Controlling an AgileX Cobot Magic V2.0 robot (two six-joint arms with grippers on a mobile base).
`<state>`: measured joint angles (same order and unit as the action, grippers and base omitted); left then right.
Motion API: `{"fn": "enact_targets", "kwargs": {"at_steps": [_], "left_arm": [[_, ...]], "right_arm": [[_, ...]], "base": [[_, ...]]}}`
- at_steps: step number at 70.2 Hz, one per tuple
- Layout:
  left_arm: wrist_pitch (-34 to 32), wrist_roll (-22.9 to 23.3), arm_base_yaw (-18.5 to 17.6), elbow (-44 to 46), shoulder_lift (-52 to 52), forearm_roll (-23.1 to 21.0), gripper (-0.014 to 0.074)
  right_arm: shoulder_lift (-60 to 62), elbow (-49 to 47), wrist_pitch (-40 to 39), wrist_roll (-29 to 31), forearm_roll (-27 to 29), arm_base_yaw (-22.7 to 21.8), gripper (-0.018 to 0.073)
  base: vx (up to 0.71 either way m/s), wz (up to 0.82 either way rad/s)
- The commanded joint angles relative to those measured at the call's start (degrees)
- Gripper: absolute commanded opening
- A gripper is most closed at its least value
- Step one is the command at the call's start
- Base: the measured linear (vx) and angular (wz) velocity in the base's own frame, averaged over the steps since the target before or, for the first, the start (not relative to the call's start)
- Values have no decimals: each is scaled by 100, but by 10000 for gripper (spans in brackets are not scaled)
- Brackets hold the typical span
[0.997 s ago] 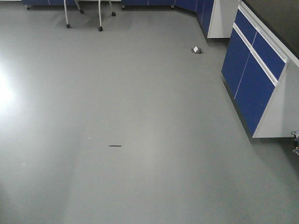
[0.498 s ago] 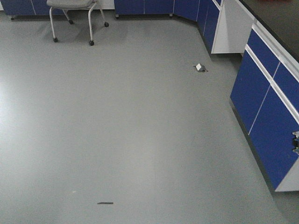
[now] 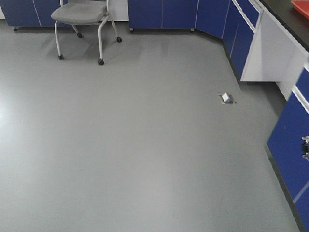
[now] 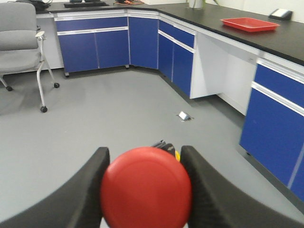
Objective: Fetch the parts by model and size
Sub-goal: 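Drive the base to the bench with the red tray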
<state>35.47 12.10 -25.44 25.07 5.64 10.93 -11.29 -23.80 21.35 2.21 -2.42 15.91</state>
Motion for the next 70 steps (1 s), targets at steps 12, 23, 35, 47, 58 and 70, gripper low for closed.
{"fn": "enact_targets", "kwargs": {"at_steps": [12, 23, 35, 47, 58, 70], "left_arm": [[-458, 24, -19, 152, 80, 25, -7], [-458, 24, -19, 152, 80, 25, -7], [-458, 24, -19, 152, 80, 25, -7], [-458, 24, -19, 152, 80, 25, -7], [-458, 24, -19, 152, 80, 25, -7], [-458, 24, -19, 152, 80, 25, -7]], "right_arm": [[-52, -152, -459, 38, -34, -6, -10], [-52, -152, -459, 38, -34, -6, -10], [-52, -152, -459, 38, -34, -6, -10], [-52, -152, -459, 38, -34, -6, -10], [-52, -152, -459, 38, -34, -6, -10], [-52, -152, -459, 38, -34, -6, -10]], "base": [[71, 4], [71, -1], [70, -6], [70, -3], [68, 2], [67, 6]]}}
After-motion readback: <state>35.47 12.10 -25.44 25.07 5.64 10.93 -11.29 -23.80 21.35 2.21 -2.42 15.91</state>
